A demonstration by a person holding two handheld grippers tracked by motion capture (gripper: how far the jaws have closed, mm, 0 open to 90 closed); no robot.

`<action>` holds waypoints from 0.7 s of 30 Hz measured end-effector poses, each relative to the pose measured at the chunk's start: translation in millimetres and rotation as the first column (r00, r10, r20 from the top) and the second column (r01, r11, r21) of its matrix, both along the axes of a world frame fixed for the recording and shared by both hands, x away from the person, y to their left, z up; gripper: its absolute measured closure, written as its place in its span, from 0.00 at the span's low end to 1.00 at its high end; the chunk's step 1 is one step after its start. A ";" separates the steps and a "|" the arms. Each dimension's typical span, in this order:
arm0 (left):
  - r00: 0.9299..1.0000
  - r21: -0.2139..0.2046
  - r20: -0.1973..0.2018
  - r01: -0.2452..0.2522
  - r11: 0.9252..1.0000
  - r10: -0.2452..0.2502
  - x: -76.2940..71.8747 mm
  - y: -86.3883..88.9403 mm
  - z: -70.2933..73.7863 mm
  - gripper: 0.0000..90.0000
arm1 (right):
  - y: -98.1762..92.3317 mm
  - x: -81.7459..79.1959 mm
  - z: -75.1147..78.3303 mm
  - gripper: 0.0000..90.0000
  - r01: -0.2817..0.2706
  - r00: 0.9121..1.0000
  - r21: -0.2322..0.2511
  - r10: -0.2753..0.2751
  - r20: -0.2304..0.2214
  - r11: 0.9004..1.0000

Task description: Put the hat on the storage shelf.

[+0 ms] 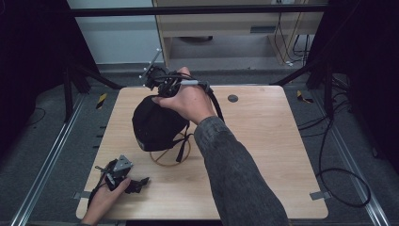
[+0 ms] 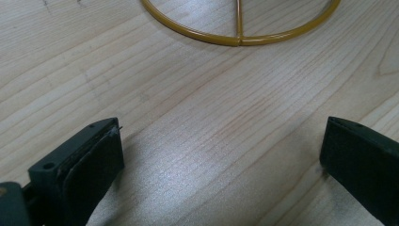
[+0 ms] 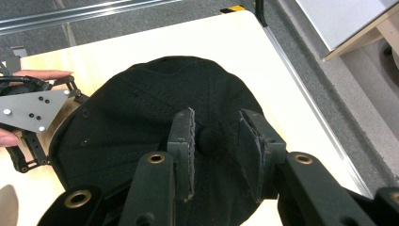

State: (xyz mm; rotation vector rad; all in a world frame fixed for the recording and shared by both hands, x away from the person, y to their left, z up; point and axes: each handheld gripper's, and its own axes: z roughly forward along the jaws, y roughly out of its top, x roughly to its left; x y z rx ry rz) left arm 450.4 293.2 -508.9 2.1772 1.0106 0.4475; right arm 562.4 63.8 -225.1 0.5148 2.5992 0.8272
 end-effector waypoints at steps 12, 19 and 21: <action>1.000 -0.005 0.001 -0.001 1.000 0.001 0.2 -0.2 -0.2 0.00 | -21.2 -6.0 5.2 0.76 0.010 1.000 0.036 -0.010 0.002 0.999; 1.000 -0.003 0.000 0.001 1.000 -0.001 0.2 -0.1 -0.1 0.00 | -36.8 -11.0 4.8 0.76 0.019 1.000 0.061 -0.019 -0.001 0.998; 1.000 -0.003 0.000 0.001 1.000 -0.001 0.2 -0.1 -0.1 0.00 | -40.6 -12.6 5.0 0.76 0.020 1.000 0.065 -0.020 0.000 0.998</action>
